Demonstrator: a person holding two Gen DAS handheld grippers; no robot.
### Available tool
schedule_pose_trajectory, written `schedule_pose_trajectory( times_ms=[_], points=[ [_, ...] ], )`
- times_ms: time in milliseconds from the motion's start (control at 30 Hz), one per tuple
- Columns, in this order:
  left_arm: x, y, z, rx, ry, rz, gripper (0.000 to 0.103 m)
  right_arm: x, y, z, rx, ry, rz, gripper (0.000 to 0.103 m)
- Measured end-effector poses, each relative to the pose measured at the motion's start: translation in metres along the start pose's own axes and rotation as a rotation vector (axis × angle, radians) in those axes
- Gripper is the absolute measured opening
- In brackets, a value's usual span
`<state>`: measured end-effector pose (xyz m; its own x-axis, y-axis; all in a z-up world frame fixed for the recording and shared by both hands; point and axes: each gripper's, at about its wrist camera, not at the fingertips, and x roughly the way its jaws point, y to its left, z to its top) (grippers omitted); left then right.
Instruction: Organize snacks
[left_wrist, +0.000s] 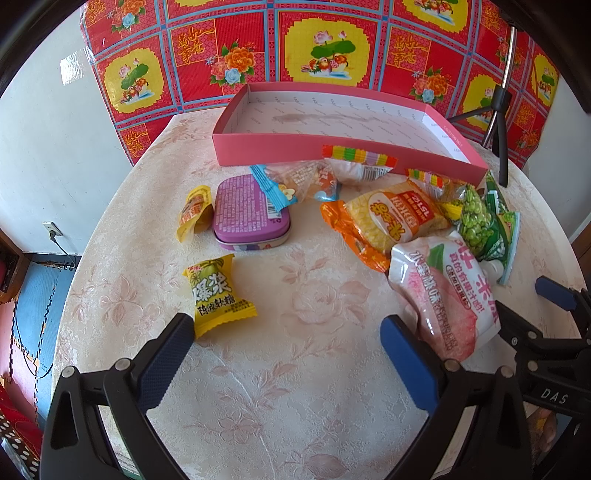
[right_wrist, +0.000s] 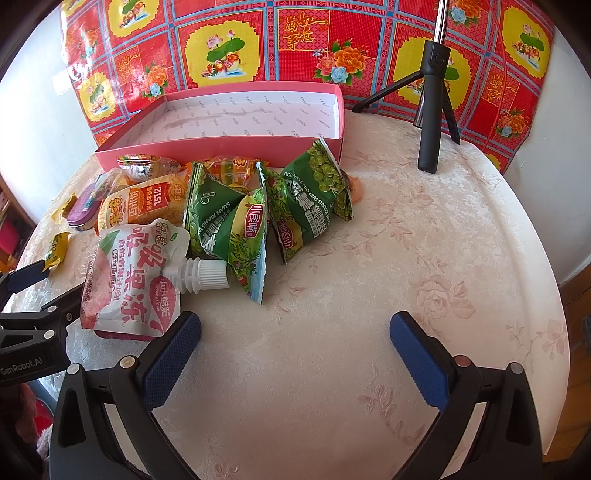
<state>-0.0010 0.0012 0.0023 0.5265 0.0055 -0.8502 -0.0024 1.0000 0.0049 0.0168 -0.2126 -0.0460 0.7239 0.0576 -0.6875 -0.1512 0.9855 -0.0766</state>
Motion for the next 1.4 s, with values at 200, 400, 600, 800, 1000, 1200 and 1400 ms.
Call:
schedule_pose_trajectory(
  times_ms=[200,400,600,800,1000,1200,1400],
  points=[
    [0.000,0.000,0.000,0.000,-0.001,0.000,0.102,0.000,0.000,0.000,0.000,0.000,0.000,0.103],
    [-0.001,0.000,0.000,0.001,-0.003,0.000,0.102,0.000,0.000,0.000,0.000,-0.003,0.000,0.103],
    [-0.002,0.001,0.001,0.002,-0.006,-0.001,0.102,0.000,0.000,0.000,0.000,-0.002,0.000,0.103],
    [-0.005,-0.001,0.002,0.005,-0.011,-0.002,0.102,0.000,0.000,0.000,0.000,-0.003,0.000,0.103],
    [-0.008,0.001,0.002,0.014,-0.015,-0.020,0.091,-0.004,0.000,0.001,0.000,0.004,0.003,0.103],
    [-0.022,0.017,0.002,-0.021,-0.053,-0.054,0.086,-0.008,-0.005,0.000,0.024,0.004,0.026,0.096],
    [-0.029,0.036,0.007,-0.019,-0.093,-0.011,0.086,-0.020,-0.007,0.003,0.046,-0.017,0.097,0.095]
  ],
)
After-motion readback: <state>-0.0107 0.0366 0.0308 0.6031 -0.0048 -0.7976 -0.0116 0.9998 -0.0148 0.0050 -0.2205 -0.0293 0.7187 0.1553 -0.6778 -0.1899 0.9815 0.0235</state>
